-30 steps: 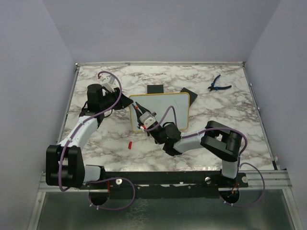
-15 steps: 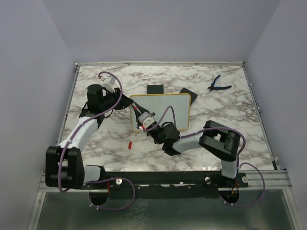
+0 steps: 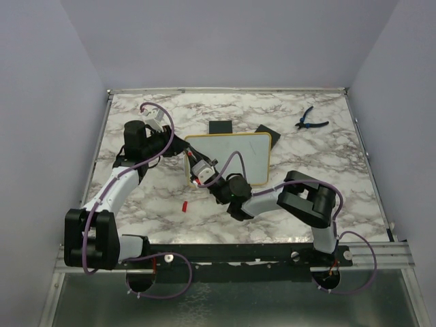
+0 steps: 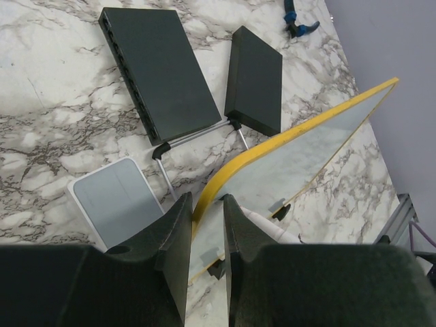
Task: Write a sentence on the whiteboard
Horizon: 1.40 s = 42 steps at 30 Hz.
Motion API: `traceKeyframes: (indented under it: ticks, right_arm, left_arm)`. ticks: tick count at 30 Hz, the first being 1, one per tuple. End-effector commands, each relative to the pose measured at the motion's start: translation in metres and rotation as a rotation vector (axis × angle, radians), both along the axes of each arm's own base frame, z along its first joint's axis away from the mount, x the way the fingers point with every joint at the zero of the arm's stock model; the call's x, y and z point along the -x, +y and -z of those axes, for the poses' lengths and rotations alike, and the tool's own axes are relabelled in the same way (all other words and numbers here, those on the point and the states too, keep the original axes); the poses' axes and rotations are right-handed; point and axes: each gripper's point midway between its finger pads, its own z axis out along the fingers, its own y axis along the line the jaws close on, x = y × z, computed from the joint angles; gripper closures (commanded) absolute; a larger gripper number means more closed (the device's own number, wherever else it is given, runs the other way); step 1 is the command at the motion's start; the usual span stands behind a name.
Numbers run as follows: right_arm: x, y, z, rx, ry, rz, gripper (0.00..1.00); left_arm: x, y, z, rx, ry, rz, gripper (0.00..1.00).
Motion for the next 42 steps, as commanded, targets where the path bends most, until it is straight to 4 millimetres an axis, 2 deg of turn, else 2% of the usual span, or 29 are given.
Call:
traceKeyframes:
  ticks: [1,21,42]
  right_arm:
    - [0.01,-0.013,-0.042,-0.18,-0.111,0.006,0.99]
    - [0.003,-0.017,-0.034,-0.141,-0.123,0.063,0.99]
    - [-0.001,-0.038,-0.029,-0.107,-0.111,0.116,0.99]
  left_arm:
    - [0.005,-0.004,-0.01,0.004,-0.046,0.024,0.84]
    - [0.005,-0.002,-0.011,0.001,-0.055,0.019,0.86]
    - [0.006,-0.002,-0.014,-0.002,-0.062,0.014,0.86]
